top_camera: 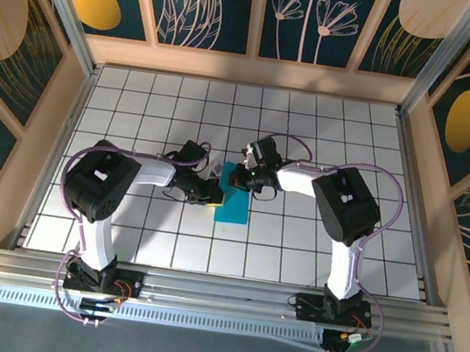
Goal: Fold a paper plane with a square sheet of paper (fold left side to right side)
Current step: Hold the square sheet of paper at the center of the table.
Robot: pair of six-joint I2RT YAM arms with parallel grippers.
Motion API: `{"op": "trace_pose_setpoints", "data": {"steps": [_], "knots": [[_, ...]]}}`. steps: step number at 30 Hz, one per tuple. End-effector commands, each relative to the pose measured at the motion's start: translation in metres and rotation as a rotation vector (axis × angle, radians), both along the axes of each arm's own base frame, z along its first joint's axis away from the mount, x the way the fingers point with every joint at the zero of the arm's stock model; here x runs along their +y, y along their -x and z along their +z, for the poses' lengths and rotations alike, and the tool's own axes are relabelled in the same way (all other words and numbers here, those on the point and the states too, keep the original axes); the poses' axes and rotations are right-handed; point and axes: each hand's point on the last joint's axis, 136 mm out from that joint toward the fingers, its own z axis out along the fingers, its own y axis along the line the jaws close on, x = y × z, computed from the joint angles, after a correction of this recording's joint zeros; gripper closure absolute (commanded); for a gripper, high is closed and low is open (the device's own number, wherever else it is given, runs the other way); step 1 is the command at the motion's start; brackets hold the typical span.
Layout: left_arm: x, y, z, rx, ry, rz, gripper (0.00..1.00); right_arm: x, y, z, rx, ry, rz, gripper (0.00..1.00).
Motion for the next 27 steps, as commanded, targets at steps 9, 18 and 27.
{"op": "trace_pose_setpoints", "data": {"steps": [9,18,27], "knots": [[0.009,0.014,-0.021,0.047,-0.090,0.048,1.00,-0.024,0.004,0.056,-0.101,0.035,-0.055,0.84],[0.009,0.011,-0.016,0.032,-0.097,0.053,1.00,-0.019,0.065,0.044,-0.025,-0.001,-0.034,1.00],[0.008,0.010,-0.013,0.030,-0.089,0.051,1.00,-0.010,0.080,0.007,0.026,0.025,-0.040,1.00]]}}
